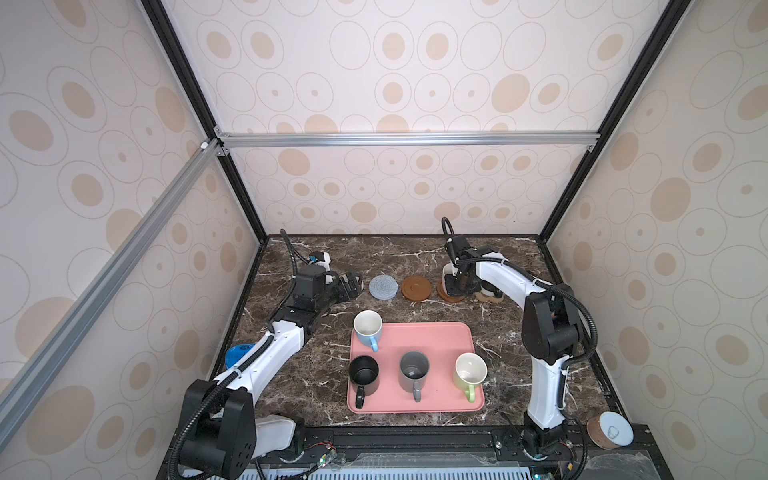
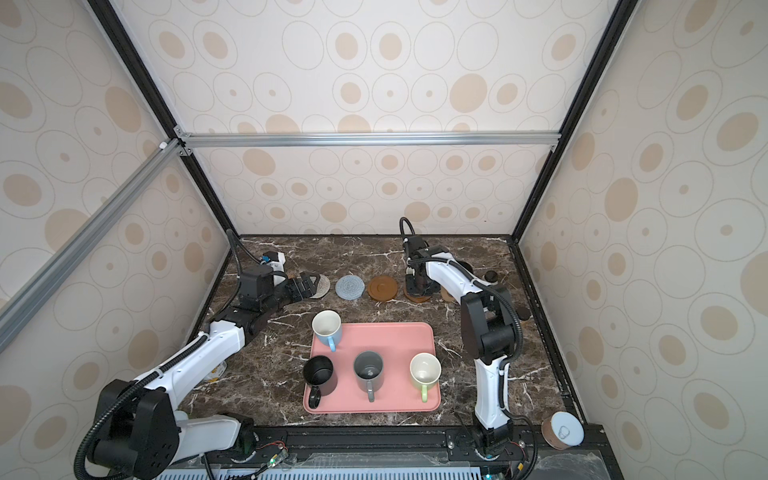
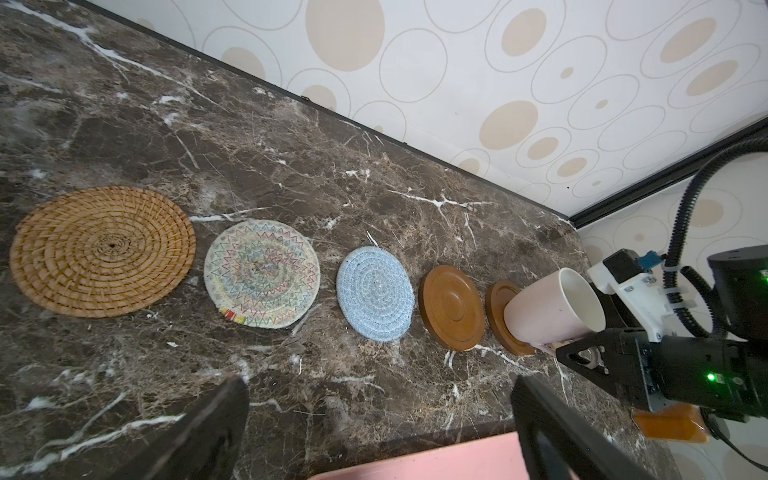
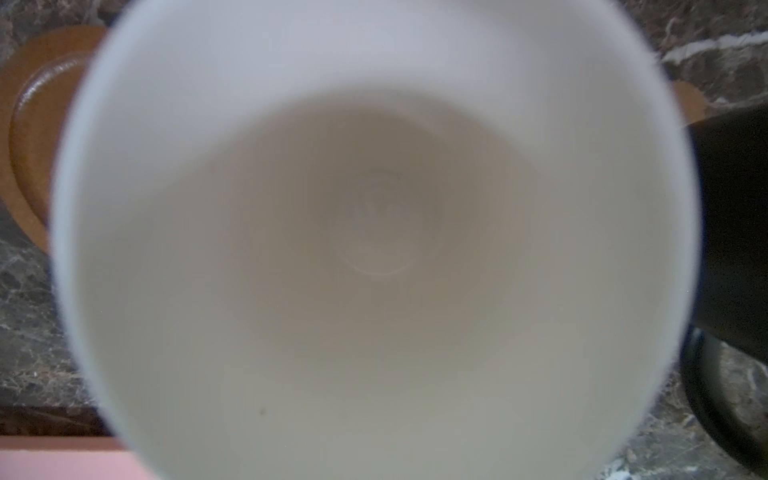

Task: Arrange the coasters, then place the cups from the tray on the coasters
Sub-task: 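Lower the held white mug onto the small brown wooden coaster beside the black mug, then open the right gripper and lift it off the white mug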

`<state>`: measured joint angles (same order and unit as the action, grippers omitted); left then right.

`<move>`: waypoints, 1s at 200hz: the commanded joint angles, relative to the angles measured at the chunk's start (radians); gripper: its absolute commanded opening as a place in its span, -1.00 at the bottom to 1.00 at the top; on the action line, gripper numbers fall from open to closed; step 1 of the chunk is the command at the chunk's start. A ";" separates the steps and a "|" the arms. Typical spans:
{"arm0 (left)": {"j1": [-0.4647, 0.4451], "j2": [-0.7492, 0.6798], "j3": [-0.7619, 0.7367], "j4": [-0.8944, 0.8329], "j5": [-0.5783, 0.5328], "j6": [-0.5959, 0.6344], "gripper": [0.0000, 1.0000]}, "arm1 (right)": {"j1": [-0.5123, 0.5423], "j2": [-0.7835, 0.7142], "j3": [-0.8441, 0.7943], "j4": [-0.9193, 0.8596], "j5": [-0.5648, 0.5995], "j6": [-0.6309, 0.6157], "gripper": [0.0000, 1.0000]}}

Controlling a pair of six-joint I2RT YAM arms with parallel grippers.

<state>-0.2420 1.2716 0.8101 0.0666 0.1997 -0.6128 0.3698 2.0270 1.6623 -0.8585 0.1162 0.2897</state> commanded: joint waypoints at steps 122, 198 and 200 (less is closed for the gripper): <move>0.008 -0.029 0.000 0.003 -0.004 0.018 1.00 | -0.005 -0.037 -0.003 0.006 -0.021 0.058 -0.41; 0.009 -0.030 -0.004 0.007 -0.004 0.013 1.00 | -0.005 -0.111 -0.021 -0.016 -0.008 0.058 -0.24; 0.009 -0.030 -0.003 0.006 -0.003 0.014 1.00 | -0.005 -0.113 -0.022 -0.016 -0.008 0.058 -0.23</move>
<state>-0.2417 1.2713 0.8082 0.0666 0.1997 -0.6128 0.3691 1.9823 1.6547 -0.8528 0.1020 0.3363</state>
